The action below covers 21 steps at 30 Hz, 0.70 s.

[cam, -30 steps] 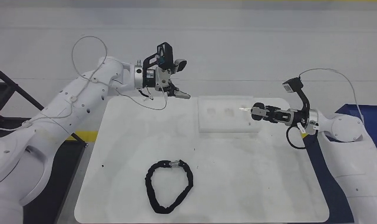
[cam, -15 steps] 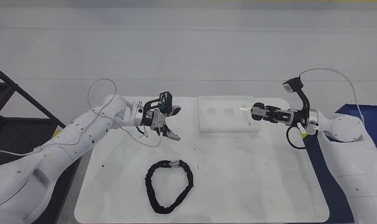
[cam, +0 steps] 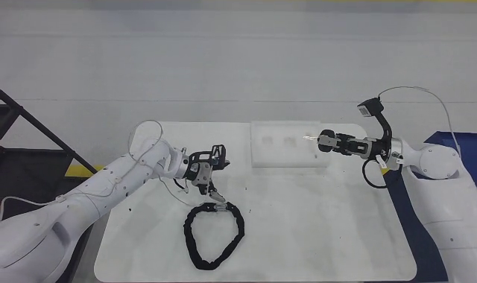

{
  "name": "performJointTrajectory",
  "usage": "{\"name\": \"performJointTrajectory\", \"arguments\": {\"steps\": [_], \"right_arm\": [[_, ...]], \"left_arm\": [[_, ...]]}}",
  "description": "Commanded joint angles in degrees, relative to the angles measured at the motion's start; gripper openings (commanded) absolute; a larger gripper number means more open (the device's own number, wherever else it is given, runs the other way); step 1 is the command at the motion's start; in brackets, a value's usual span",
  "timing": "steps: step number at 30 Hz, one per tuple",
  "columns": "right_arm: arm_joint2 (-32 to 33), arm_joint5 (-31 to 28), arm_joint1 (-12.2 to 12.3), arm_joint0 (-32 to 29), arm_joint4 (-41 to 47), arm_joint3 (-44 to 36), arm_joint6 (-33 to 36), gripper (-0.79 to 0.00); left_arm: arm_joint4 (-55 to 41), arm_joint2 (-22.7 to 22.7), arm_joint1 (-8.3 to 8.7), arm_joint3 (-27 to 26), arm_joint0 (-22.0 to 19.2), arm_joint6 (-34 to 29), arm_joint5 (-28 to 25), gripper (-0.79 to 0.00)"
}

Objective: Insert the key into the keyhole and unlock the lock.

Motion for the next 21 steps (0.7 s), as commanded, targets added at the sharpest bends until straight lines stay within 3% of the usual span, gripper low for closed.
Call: {"name": "performJointTrajectory", "arguments": {"steps": [1, 17, 21], "right_arm": [[0.0, 0.0, 0.0, 0.0, 0.0, 0.0, 0.0, -0.785], [0.0, 0.0, 0.0, 0.0, 0.0, 0.0, 0.0, -0.785], [0.0, 0.0, 0.0, 0.0, 0.0, 0.0, 0.0, -0.785]], "left_arm": [[0.2, 0.0, -0.01, 0.0, 0.0, 0.0, 0.0, 0.0], [0.2, 0.0, -0.01, 0.0, 0.0, 0.0, 0.0, 0.0], [1.0, -1.2, 0.41, -0.7, 1.9, 1.1, 2.0, 0.0]]}}
